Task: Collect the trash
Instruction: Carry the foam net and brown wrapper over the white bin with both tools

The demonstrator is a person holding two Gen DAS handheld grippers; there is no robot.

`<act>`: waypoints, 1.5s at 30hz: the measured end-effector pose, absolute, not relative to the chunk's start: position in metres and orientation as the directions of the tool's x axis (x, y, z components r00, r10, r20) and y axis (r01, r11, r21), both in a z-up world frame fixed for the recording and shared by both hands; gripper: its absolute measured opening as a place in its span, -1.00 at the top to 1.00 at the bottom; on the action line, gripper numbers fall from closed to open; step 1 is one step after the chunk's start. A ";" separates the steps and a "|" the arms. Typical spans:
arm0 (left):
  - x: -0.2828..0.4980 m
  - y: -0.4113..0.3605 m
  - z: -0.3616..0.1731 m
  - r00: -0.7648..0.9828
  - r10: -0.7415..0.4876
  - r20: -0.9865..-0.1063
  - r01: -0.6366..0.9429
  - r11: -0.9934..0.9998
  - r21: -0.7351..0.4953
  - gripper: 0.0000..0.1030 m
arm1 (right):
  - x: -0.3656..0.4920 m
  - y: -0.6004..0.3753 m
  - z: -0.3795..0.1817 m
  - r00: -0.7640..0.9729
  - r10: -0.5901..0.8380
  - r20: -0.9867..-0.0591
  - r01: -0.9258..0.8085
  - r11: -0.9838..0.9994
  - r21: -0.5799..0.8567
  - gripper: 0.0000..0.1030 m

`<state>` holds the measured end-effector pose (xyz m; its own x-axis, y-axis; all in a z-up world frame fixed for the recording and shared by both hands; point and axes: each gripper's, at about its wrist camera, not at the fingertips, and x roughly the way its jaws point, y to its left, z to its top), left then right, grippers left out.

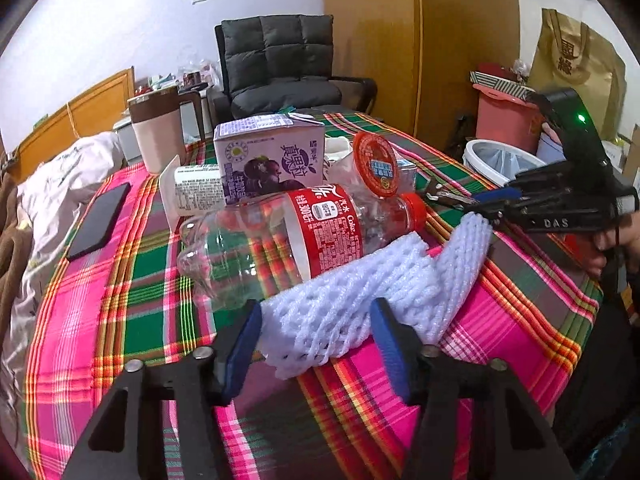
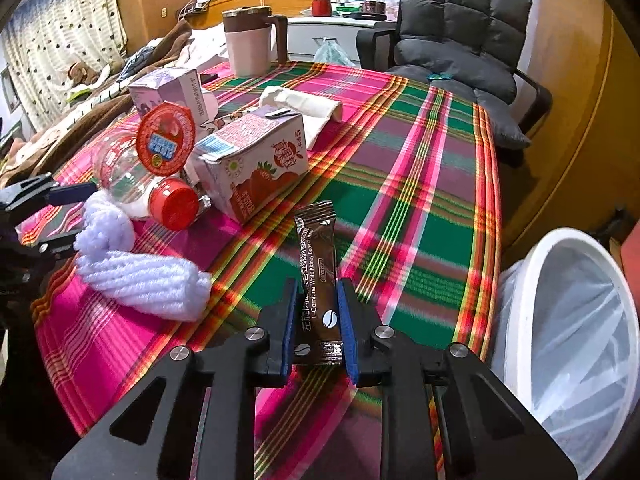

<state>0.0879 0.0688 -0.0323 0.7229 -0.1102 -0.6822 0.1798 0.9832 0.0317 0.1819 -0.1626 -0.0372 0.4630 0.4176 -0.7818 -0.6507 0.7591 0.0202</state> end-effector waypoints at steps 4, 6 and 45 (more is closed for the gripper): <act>0.084 0.064 -0.031 0.727 -0.076 -0.682 0.162 0.985 0.063 0.55 | 0.177 -0.165 -0.038 0.464 0.422 -0.779 -0.640 0.768 0.034 0.57; 0.083 0.063 -0.031 0.729 -0.041 -0.683 0.133 0.988 0.082 0.68 | 0.173 -0.166 -0.038 0.464 0.426 -0.776 -0.635 0.772 0.044 0.57; 0.118 -0.058 0.036 0.773 -0.221 -0.595 0.217 0.973 -0.079 0.86 | 0.153 -0.270 -0.014 0.663 0.359 -0.657 -0.355 0.923 0.146 0.57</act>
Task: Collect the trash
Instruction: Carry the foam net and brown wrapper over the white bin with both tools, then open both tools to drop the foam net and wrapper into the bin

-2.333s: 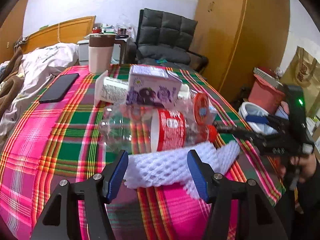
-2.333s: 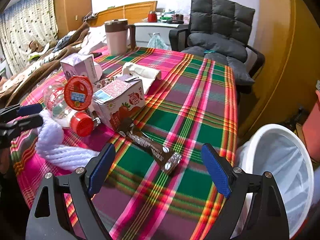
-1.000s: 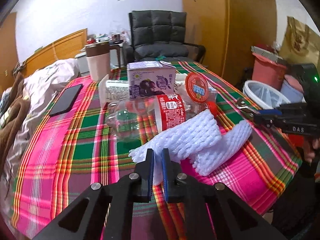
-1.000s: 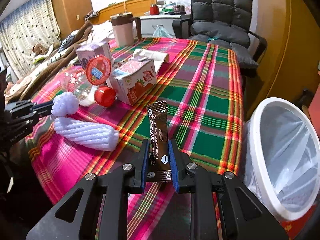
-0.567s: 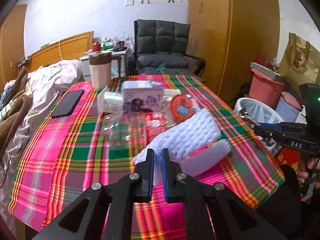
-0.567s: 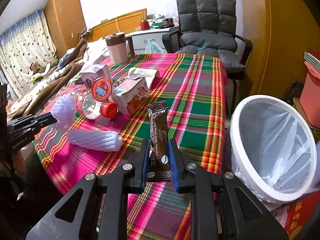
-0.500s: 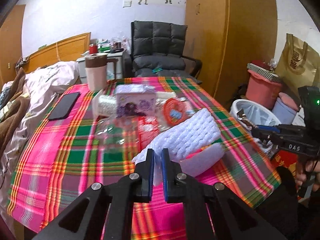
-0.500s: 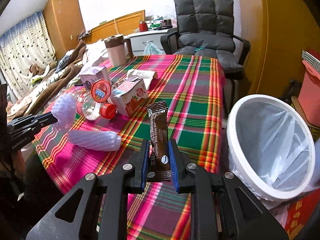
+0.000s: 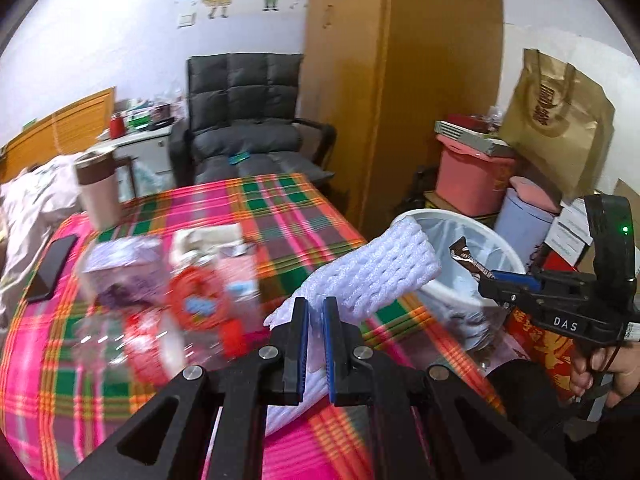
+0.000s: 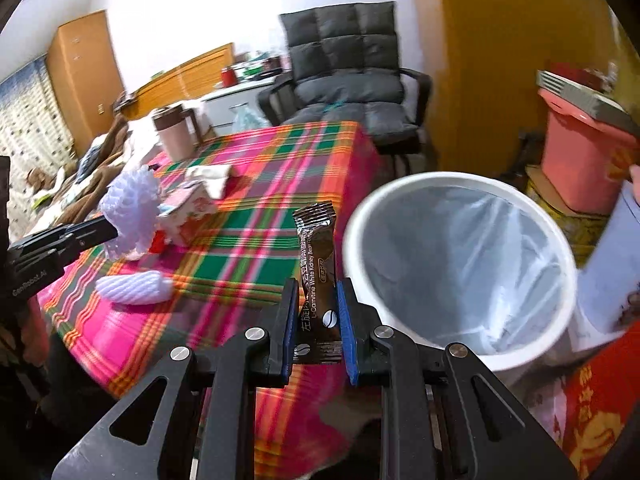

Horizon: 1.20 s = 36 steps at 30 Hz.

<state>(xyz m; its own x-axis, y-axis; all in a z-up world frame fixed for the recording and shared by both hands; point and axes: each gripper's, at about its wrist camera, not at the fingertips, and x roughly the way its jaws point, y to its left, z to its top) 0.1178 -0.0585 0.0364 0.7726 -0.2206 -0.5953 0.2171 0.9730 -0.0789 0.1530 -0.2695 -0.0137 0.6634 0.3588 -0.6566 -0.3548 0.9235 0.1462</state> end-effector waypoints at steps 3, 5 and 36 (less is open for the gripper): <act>0.133 -0.079 0.034 0.759 -0.250 -0.601 0.247 0.965 -0.089 0.86 | 0.157 -0.283 -0.016 0.672 0.329 -0.663 -0.314 0.938 0.148 0.57; 0.143 -0.092 0.032 0.751 -0.265 -0.605 0.264 0.960 -0.092 0.86 | 0.158 -0.291 -0.017 0.675 0.314 -0.667 -0.296 0.944 0.145 0.57; 0.234 -0.216 -0.005 0.625 -0.400 -0.671 0.452 0.886 -0.108 0.72 | 0.185 -0.339 -0.032 0.664 0.208 -0.718 -0.181 0.977 0.115 -0.17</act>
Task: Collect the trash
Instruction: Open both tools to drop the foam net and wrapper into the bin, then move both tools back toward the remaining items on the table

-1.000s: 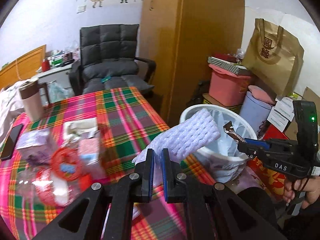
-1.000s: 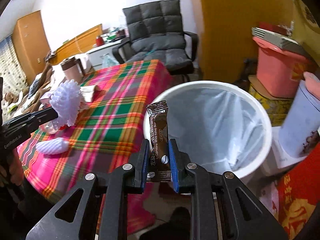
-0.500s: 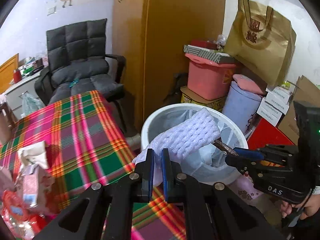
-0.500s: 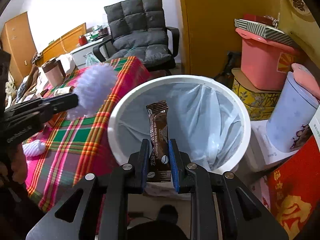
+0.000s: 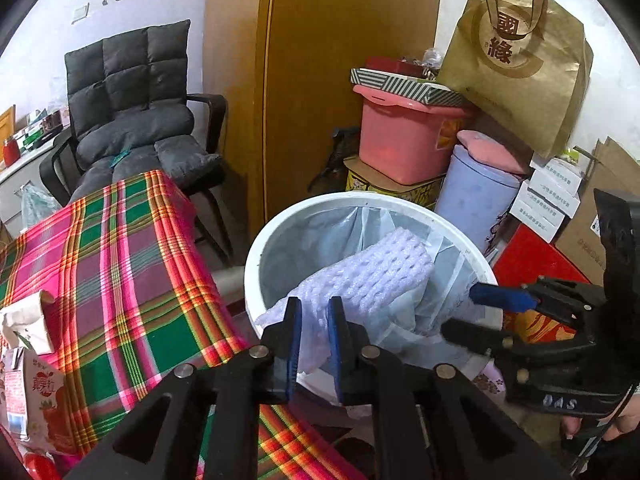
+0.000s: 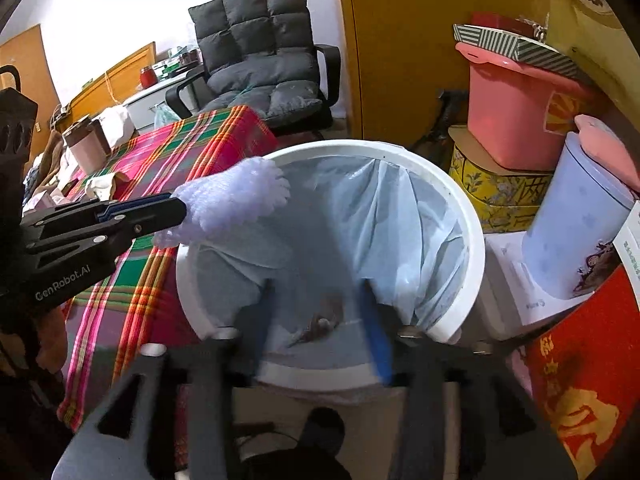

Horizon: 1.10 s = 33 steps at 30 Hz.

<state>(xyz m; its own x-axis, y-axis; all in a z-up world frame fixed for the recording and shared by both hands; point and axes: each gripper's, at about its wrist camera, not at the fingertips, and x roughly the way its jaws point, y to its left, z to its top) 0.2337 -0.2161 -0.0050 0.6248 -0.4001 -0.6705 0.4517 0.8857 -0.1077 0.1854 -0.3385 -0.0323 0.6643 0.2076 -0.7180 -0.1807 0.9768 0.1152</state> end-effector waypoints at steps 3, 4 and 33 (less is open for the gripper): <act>0.231 -0.216 -0.002 0.625 -0.418 -0.659 0.464 0.878 -0.116 0.61 | 0.183 -0.341 -0.029 0.675 0.203 -0.710 -0.173 0.978 0.115 -0.17; 0.230 -0.216 -0.001 0.627 -0.423 -0.655 0.467 0.876 -0.119 0.54 | 0.183 -0.341 -0.028 0.678 0.200 -0.707 -0.170 0.979 0.114 -0.17; 0.145 -0.118 0.024 0.719 -0.356 -0.596 0.304 0.933 -0.191 0.46 | 0.143 -0.286 -0.005 0.685 0.360 -0.633 -0.310 0.931 0.194 -0.17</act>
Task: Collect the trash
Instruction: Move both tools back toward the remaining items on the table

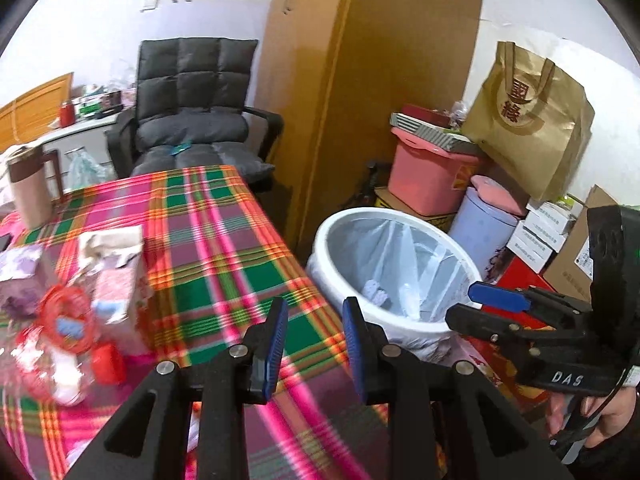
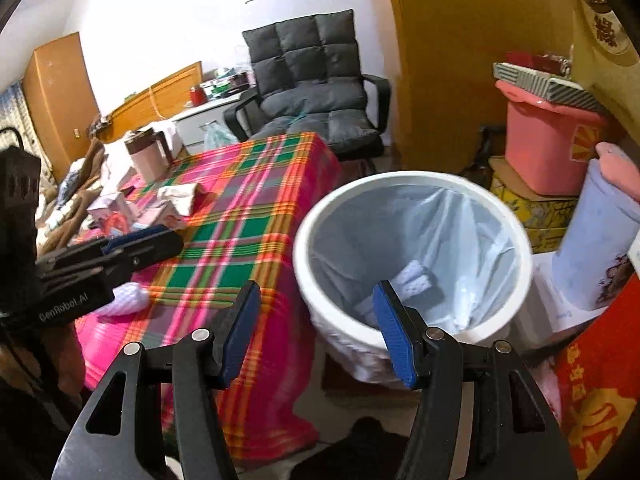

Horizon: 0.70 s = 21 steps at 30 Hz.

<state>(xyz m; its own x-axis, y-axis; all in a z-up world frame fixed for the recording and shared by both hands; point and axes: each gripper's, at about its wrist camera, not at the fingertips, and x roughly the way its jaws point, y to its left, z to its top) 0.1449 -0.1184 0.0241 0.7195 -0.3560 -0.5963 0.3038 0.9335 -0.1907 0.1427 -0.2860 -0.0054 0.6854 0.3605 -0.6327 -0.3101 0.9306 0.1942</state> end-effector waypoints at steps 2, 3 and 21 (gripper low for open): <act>0.138 -0.109 0.024 0.728 -0.340 -0.596 0.284 0.940 -0.190 0.46 | 0.141 -0.278 -0.006 0.675 0.378 -0.634 -0.329 0.923 0.199 -0.17; 0.134 -0.104 0.024 0.731 -0.332 -0.596 0.275 0.943 -0.188 0.46 | 0.140 -0.273 -0.006 0.669 0.387 -0.635 -0.341 0.918 0.200 -0.17; 0.088 -0.023 0.014 0.768 -0.162 -0.619 0.083 0.984 -0.155 0.45 | 0.126 -0.215 -0.010 0.577 0.494 -0.650 -0.502 0.843 0.196 -0.17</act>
<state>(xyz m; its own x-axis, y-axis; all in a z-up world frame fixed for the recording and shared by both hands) 0.0880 -0.0228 0.0139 0.7684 -0.1624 -0.6190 0.0829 0.9844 -0.1553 0.1261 -0.2154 -0.0096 0.5767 0.4943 -0.6505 -0.5016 0.8427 0.1956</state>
